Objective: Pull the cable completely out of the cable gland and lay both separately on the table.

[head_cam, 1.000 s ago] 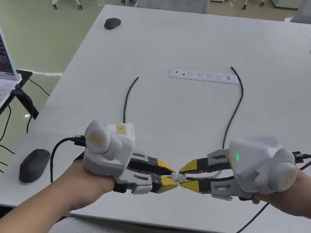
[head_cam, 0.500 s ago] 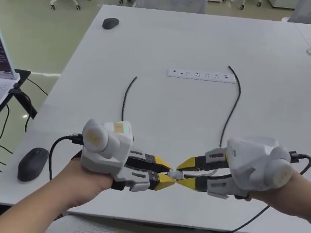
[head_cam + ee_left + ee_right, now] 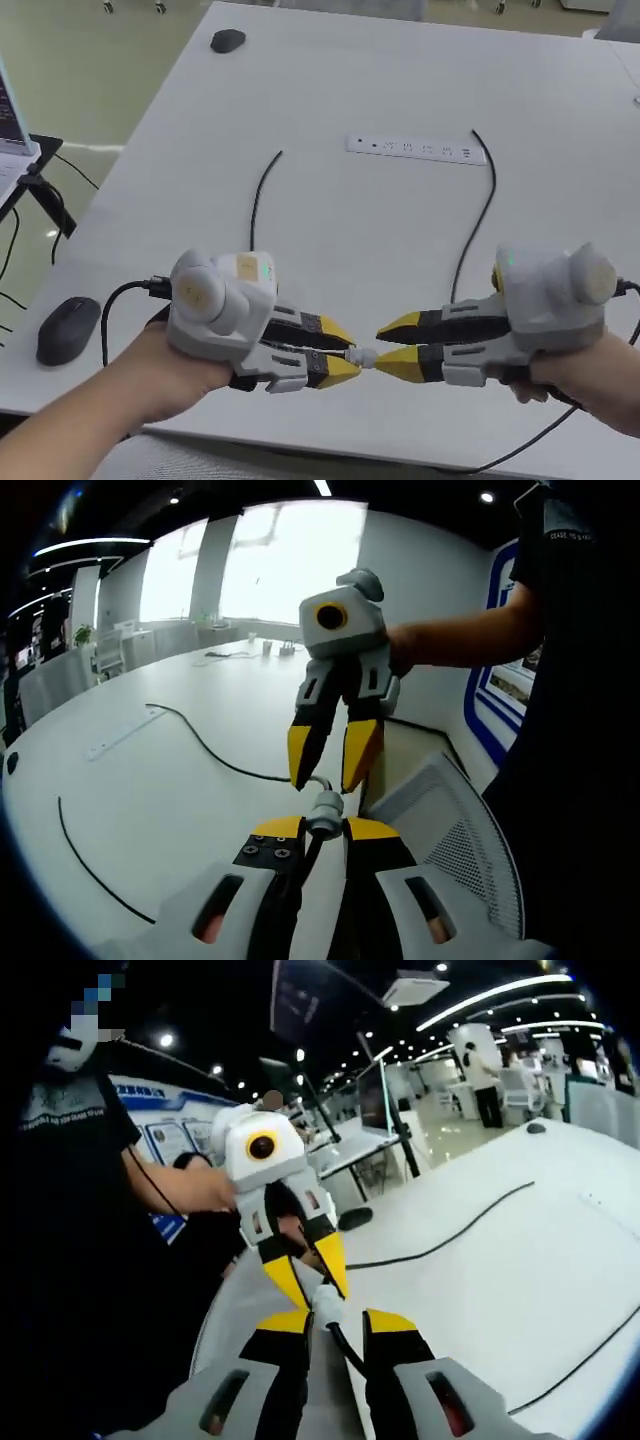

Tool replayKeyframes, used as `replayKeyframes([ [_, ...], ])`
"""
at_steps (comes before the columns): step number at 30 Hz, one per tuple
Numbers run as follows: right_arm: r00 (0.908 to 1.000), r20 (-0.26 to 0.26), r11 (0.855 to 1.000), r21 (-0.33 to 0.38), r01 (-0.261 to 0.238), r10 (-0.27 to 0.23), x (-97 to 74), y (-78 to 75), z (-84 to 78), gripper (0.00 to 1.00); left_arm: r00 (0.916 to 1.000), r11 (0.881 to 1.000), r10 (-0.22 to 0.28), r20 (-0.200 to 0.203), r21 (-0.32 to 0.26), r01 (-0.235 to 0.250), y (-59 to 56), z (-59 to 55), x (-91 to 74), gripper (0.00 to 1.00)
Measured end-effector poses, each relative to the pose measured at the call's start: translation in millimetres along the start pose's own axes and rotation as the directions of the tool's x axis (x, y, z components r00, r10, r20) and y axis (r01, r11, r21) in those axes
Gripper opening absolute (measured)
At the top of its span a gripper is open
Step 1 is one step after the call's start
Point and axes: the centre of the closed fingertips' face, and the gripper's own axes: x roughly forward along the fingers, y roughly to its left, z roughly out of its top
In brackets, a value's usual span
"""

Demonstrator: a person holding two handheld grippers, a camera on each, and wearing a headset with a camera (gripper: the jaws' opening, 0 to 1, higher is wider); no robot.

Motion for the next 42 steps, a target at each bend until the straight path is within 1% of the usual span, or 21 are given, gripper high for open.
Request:
replayKeyframes([
  [1,1.0000,0.002,1.000,0.003,-0.005,0.005,0.4,-2.7,-0.1,0.14,1.0000,1.000,0.003,-0.003,0.018,-0.003,-0.3,0.2,-0.6,0.15],
  [2,0.9991,0.007,0.997,0.059,-0.042,0.042,1.8,1.4,0.0,0.15,1.0000,1.000,0.001,-0.003,0.023,-0.001,-0.6,0.5,-0.8,0.15],
  [3,0.9983,0.010,0.995,0.087,-0.057,0.057,2.6,2.2,0.2,0.16,1.0000,1.000,0.001,-0.003,0.027,-0.001,-0.5,0.6,-0.9,0.15],
  [5,0.9967,0.019,0.991,0.111,-0.080,0.079,4.0,0.5,1.2,0.18,1.0000,0.999,0.003,-0.005,0.036,-0.003,0.3,0.9,-0.5,0.15],
  [6,0.9951,0.014,0.986,0.131,-0.099,0.098,4.5,2.6,0.3,0.18,1.0000,0.999,0.004,-0.007,0.044,-0.003,0.2,1.1,-0.4,0.15],
  [9,0.9924,-0.003,0.980,0.156,-0.121,0.123,8.3,5.0,-3.6,0.19,0.9998,0.997,0.006,-0.019,0.073,-0.005,-0.7,1.7,0.4,0.15],
  [11,0.9919,0.004,0.980,0.154,-0.126,0.127,9.4,3.7,-3.4,0.18,0.9998,0.997,0.006,-0.021,0.080,-0.004,-0.9,2.2,0.7,0.15],
  [13,0.9904,0.020,0.974,0.181,-0.138,0.137,10.5,4.1,-1.9,0.16,0.9997,0.997,0.005,-0.024,0.079,-0.003,-0.7,1.9,0.6,0.15],
  [16,0.9903,0.013,0.973,0.182,-0.138,0.138,11.8,3.9,-3.6,0.16,0.9996,0.997,0.006,-0.028,0.077,-0.004,0.1,1.5,0.3,0.15],
  [19,0.9859,0.024,0.965,0.202,-0.167,0.165,12.5,8.1,-2.9,0.16,0.9995,0.997,0.003,-0.031,0.074,-0.001,1.2,1.4,-0.2,0.15],
  [22,0.9854,0.008,0.965,0.200,-0.168,0.170,13.9,6.4,-6.8,0.16,0.9996,0.997,0.002,-0.029,0.073,0.000,2.7,2.1,-0.4,0.15],
  [24,0.9858,0.015,0.965,0.201,-0.167,0.167,13.4,3.3,-6.1,0.14,0.9995,0.998,0.000,-0.030,0.068,0.002,2.8,2.2,0.2,0.15],
  [26,0.9849,0.017,0.963,0.209,-0.172,0.173,13.7,3.9,-6.1,0.12,0.9994,0.998,-0.001,-0.035,0.069,0.004,2.7,1.7,0.9,0.15],
  [29,0.9853,0.019,0.964,0.206,-0.170,0.170,14.7,4.2,-6.9,0.11,0.9992,0.998,0.003,-0.041,0.068,0.000,4.0,0.0,0.8,0.15],
  [30,0.9823,0.021,0.963,0.195,-0.187,0.186,15.0,8.0,-6.8,0.09,0.9990,0.998,-0.006,-0.044,0.058,0.009,2.5,-0.7,0.8,0.15],
  [32,0.9848,0.017,0.972,0.159,-0.173,0.173,17.2,9.0,-7.6,0.08,0.9989,0.998,-0.006,-0.047,0.060,0.009,2.9,-1.7,0.6,0.15],
  [35,0.9869,0.015,0.980,0.113,-0.161,0.161,18.3,11.1,-6.7,0.08,0.9988,0.999,-0.009,-0.048,0.050,0.011,3.5,-2.4,0.1,0.15],
  [37,0.9877,0.007,0.983,0.099,-0.156,0.156,19.1,13.4,-6.6,0.08,0.9987,0.999,-0.012,-0.049,0.035,0.013,3.9,-2.6,-0.2,0.15],
  [39,0.9900,-0.010,0.989,0.044,-0.140,0.141,19.8,13.0,-7.6,0.08,0.9985,0.999,-0.016,-0.052,0.031,0.018,3.4,-3.6,-0.1,0.15],
  [41,0.9917,-0.027,0.992,0.008,-0.125,0.126,20.5,15.1,-8.1,0.08,0.9984,1.000,-0.019,-0.052,0.023,0.020,2.9,-4.7,-0.2,0.15],
  [42,0.9942,-0.025,0.993,-0.052,-0.106,0.105,21.0,13.4,-6.1,0.08,0.9986,1.000,-0.018,-0.050,0.019,0.019,3.2,-4.8,-0.6,0.15],
])
